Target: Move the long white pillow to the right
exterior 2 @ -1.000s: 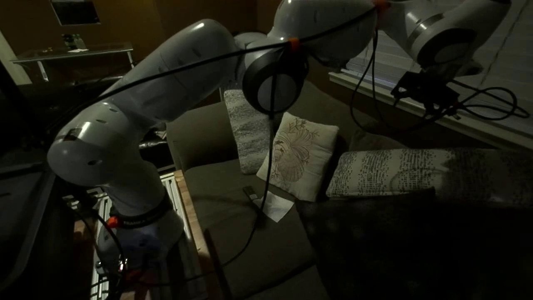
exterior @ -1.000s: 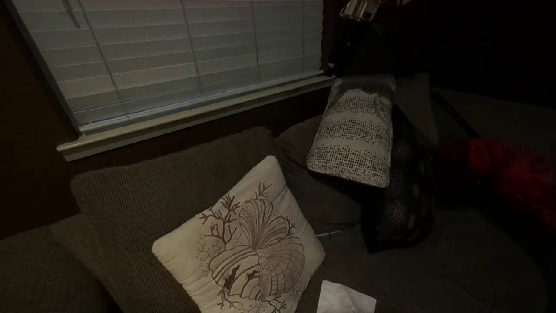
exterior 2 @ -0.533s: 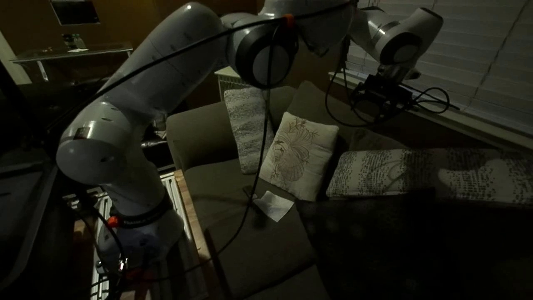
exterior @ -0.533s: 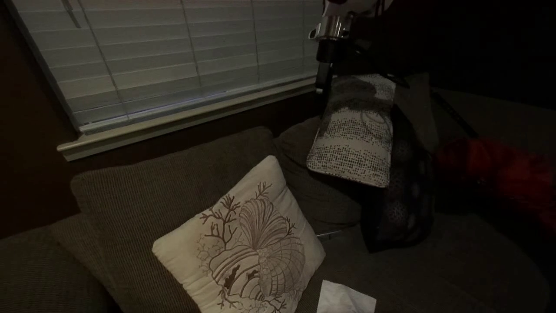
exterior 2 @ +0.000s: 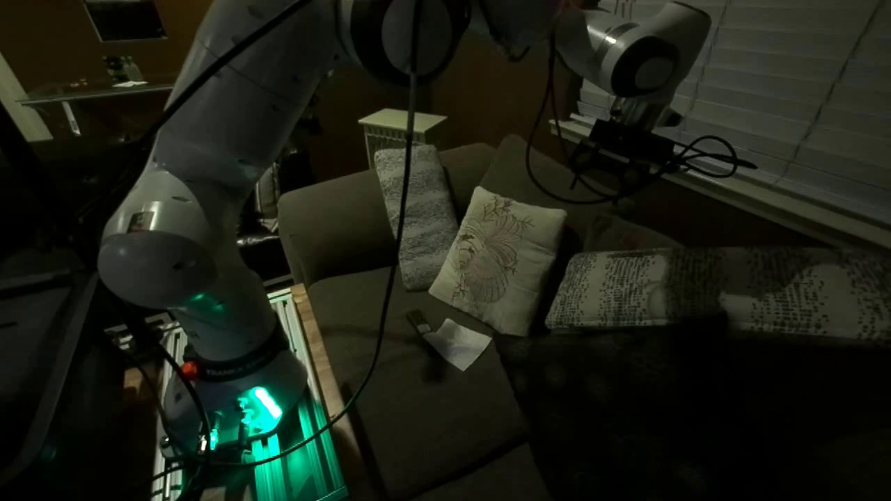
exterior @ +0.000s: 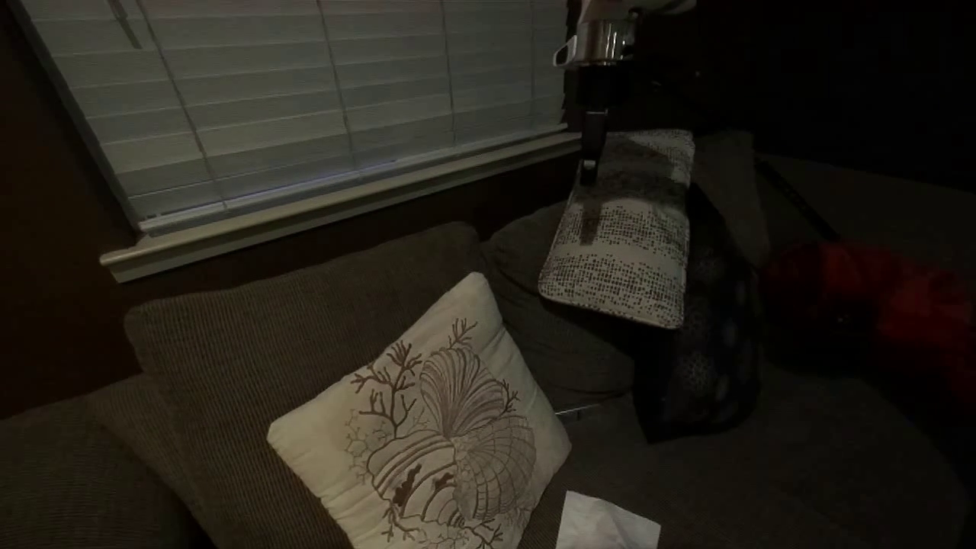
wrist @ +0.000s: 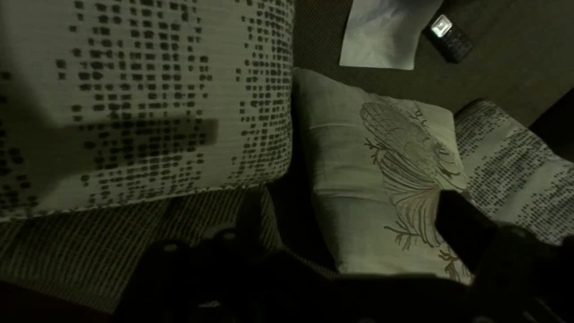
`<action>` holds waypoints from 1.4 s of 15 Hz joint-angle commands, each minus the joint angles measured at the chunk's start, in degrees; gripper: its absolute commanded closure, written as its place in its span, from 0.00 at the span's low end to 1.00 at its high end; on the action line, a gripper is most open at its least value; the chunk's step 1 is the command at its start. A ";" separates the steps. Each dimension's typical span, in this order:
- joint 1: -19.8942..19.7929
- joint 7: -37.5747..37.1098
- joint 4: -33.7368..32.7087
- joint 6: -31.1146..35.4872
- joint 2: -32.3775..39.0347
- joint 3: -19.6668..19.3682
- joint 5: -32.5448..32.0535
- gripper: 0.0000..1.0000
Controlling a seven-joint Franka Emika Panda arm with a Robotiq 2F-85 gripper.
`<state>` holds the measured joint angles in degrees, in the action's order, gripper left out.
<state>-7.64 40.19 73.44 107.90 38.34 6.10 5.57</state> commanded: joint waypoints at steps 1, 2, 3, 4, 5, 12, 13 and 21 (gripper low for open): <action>0.26 0.01 1.88 1.87 -1.12 -0.50 -0.34 0.00; 0.27 0.00 3.36 2.89 -2.03 -0.71 -0.47 0.00; 0.26 -0.01 4.33 3.34 -2.74 -0.86 -0.52 0.00; 0.26 -0.01 4.87 3.55 -3.13 -0.92 -0.54 0.00; 1.96 -0.82 5.14 3.24 -2.89 -1.73 -3.46 0.00; 13.38 -14.86 9.64 2.96 4.26 -4.34 -21.28 0.00; 14.87 -16.84 9.37 2.87 5.92 -4.96 -23.71 0.00; 21.58 -24.03 2.73 3.62 17.89 -11.98 -44.04 0.00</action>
<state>11.99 17.52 81.33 111.65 51.15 -3.37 -31.91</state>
